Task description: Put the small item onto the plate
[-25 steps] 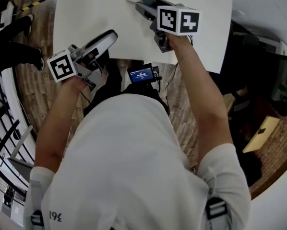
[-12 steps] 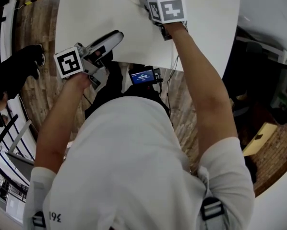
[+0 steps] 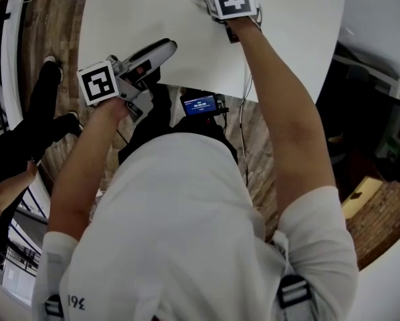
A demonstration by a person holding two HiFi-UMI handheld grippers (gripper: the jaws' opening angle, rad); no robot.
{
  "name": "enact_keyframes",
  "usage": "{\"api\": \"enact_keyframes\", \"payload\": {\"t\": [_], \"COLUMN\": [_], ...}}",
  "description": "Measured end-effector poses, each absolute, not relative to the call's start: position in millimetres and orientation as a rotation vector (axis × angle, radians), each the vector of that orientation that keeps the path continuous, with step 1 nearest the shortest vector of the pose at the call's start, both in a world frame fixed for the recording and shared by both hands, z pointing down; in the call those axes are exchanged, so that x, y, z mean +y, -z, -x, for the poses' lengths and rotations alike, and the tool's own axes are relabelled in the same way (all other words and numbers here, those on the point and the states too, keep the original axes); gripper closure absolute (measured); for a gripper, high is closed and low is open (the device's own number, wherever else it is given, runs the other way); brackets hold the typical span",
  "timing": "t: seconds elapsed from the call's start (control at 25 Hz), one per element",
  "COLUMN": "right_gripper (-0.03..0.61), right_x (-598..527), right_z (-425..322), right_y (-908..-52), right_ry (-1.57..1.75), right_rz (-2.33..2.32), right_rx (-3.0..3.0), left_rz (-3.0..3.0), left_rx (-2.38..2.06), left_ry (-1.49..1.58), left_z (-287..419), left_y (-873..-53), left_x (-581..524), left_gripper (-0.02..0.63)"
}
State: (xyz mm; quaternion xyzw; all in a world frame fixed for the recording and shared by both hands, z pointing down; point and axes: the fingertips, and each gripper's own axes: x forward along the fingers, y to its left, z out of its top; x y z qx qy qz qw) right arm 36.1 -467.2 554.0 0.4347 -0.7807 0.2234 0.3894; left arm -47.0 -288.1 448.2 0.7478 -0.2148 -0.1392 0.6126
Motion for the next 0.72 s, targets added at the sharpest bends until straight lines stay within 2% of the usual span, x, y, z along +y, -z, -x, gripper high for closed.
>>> {"api": "enact_keyframes", "payload": {"t": [0.72], "right_gripper": [0.27], "right_x": [-476], "right_z": [-24], "right_y": [-547], "right_ry": [-0.587], "right_rz": [-1.106], "right_rx": [-2.032], "left_rz": [-1.689], "left_rx": [-0.49], "left_ry": [0.285], "left_z": [44], "left_y": [-449], "left_x": [-286], "left_gripper": [0.414]}}
